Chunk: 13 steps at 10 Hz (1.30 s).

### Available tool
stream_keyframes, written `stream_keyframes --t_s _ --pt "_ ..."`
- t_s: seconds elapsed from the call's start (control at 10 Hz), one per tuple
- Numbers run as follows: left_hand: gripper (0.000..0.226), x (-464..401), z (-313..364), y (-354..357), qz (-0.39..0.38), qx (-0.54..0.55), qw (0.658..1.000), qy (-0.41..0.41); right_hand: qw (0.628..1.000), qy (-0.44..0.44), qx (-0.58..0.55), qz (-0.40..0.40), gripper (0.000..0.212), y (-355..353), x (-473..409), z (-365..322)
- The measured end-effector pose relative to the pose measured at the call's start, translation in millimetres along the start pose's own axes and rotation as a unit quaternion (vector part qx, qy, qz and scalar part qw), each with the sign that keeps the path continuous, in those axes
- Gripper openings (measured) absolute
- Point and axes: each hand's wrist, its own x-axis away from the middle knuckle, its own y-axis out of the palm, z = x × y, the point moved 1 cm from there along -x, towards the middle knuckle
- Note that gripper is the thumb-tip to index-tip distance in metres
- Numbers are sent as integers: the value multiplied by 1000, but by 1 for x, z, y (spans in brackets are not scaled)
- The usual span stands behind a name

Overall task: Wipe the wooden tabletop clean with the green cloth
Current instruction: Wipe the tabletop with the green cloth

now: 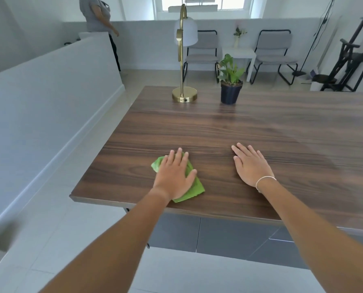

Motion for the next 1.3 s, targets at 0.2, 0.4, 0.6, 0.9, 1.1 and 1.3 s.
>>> stream_keyframes --t_s 0.2,0.4,0.6,0.9,1.1,1.3 --pt "56 23 -44 -19 38 139 990 3 1000 12 -8 -8 48 -5 2 -6" --pt "56 57 -140 -30 28 48 992 -116 994 -75 -69 37 47 -12 11 -104" --pt "58 58 -146 -24 27 23 993 -108 985 -168 -14 -46 51 31 36 -208" --pt "56 51 -140 -25 29 -23 993 -114 998 -57 -35 8 51 11 42 -112" --pt "55 31 -96 -28 27 -16 997 -65 985 149 -62 53 48 -29 42 41" --pt "55 -2 -11 -20 13 31 999 12 991 125 -18 36 52 -26 49 38"
